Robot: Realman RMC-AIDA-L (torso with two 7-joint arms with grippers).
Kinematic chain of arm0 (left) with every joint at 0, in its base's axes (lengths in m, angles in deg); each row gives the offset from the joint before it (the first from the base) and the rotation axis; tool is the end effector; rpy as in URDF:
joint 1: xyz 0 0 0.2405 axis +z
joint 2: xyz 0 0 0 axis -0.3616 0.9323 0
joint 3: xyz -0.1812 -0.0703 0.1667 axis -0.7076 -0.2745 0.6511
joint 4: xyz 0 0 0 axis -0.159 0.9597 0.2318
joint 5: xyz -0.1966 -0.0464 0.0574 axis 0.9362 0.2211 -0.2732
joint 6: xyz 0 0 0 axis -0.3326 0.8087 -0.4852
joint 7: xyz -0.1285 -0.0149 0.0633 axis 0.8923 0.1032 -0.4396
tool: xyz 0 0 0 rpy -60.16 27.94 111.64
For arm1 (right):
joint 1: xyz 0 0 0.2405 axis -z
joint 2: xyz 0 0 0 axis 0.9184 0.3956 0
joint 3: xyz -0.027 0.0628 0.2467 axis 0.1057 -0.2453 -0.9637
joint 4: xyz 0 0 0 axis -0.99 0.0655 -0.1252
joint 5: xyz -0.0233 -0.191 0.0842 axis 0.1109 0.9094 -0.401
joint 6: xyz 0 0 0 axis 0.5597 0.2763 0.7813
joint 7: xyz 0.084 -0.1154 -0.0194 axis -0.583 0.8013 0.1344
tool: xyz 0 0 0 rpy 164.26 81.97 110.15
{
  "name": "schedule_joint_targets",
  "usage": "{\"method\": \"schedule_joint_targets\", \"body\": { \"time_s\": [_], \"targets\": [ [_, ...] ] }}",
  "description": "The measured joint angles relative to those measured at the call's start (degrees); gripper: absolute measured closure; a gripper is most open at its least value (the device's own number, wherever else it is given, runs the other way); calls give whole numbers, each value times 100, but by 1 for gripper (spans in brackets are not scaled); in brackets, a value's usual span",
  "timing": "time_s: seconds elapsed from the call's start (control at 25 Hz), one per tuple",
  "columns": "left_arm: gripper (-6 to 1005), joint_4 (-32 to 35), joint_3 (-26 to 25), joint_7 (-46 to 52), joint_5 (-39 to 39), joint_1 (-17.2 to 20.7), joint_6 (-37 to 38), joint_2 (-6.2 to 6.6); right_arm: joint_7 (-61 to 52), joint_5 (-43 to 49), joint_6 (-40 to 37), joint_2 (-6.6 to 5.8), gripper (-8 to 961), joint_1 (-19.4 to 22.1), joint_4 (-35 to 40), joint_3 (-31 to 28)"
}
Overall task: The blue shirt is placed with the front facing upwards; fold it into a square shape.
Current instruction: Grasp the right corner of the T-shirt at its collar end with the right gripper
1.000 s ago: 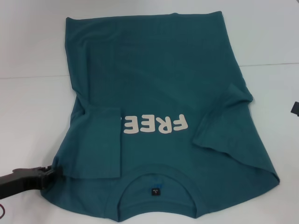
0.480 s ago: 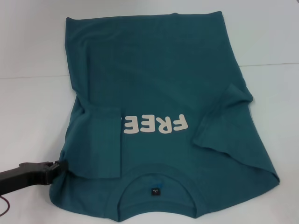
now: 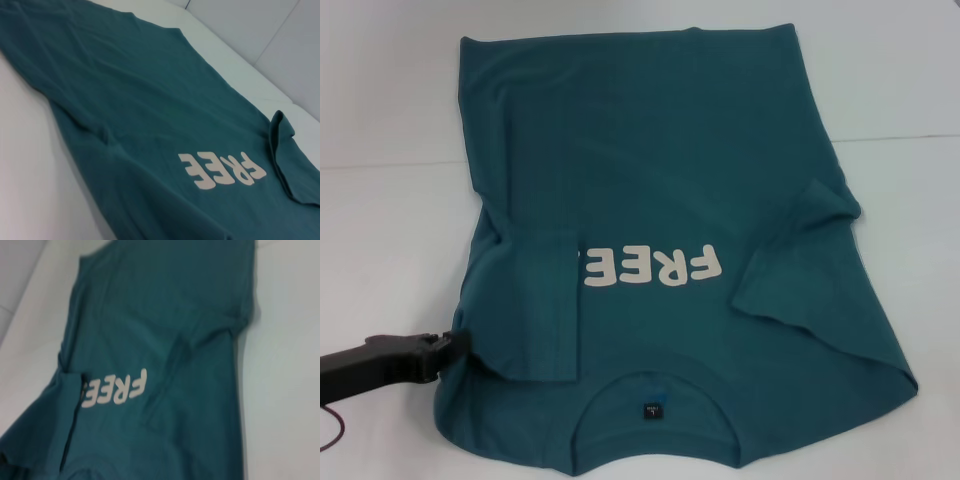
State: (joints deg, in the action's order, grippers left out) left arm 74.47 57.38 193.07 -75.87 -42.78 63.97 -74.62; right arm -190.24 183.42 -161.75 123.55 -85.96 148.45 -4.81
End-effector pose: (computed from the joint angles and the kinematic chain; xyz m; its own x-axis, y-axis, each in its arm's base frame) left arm -0.3111 0.3179 0.0019 0.5232 0.6687 0.5282 0.8417 -0.5025 -0.1975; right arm 0.3347 0.2631 0.1814 0.1576 -0.8756 -0.4566 -0.9856 -0.1112 -0.1271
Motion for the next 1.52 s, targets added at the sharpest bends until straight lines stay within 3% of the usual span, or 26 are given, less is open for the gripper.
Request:
{"method": "schedule_joint_targets", "body": {
  "time_s": [0.16, 0.6, 1.24, 1.52],
  "targets": [
    [982, 164, 19, 28, 2, -58, 121, 6, -220, 819, -61, -65, 41, -404, -89, -15],
    [982, 155, 31, -3, -2, -125, 103, 8, -130, 1089, 579, -34, 37, -729, -1136, 82],
    [983, 150, 30, -11, 6, -153, 96, 7, 212, 1164, 1636, 221, 34, -900, -2031, 516],
    [982, 134, 30, -18, 6, -153, 88, 7, 279, 1166, 1899, 238, 35, -943, -2296, 556]
  ]
}}
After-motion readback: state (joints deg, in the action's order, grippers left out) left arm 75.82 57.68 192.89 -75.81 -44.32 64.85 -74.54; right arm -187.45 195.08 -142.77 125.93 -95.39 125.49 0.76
